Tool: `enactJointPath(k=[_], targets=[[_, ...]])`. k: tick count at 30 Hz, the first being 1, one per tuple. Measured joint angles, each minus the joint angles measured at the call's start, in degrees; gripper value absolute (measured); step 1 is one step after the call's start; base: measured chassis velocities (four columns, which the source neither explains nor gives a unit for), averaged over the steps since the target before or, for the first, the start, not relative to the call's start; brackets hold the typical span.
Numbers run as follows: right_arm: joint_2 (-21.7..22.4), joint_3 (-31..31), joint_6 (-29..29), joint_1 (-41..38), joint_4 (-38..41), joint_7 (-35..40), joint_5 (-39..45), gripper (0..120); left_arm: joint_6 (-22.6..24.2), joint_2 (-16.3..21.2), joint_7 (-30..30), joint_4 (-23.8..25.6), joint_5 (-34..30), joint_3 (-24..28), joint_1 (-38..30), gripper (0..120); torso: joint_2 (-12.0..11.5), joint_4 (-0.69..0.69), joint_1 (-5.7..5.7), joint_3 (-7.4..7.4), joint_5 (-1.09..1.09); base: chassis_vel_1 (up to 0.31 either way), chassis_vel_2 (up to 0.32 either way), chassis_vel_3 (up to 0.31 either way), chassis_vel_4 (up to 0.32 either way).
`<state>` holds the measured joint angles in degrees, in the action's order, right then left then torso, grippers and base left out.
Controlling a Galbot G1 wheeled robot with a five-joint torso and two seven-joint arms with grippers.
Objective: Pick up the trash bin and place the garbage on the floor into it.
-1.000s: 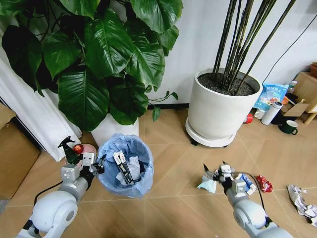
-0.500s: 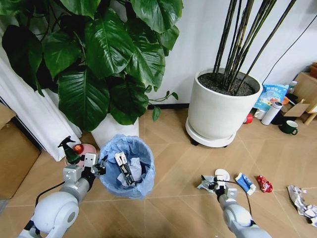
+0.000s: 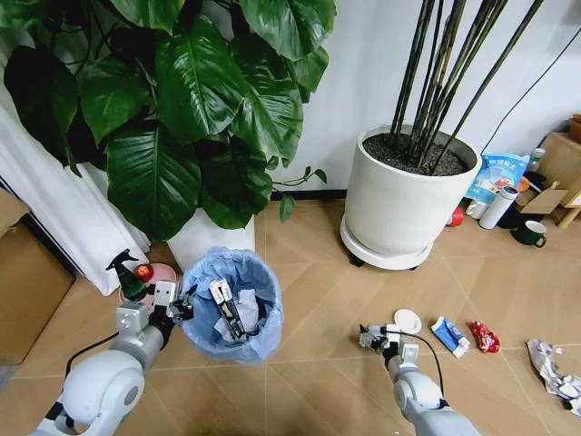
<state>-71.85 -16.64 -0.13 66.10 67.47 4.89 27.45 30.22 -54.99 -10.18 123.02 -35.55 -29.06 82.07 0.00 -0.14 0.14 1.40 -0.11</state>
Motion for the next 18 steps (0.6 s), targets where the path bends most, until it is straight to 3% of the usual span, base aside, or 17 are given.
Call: enactJointPath(k=[18], targets=[[1.1, -0.1, 0.3, 5.7, 7.1, 1.6, -2.5, 93, 0.0, -0.6, 0.0, -0.1, 0.4, 0.2, 0.1, 0, 0.0, -0.01, 0.00, 0.00, 0.00, 0.000, 0.000, 0.000, 0.000]])
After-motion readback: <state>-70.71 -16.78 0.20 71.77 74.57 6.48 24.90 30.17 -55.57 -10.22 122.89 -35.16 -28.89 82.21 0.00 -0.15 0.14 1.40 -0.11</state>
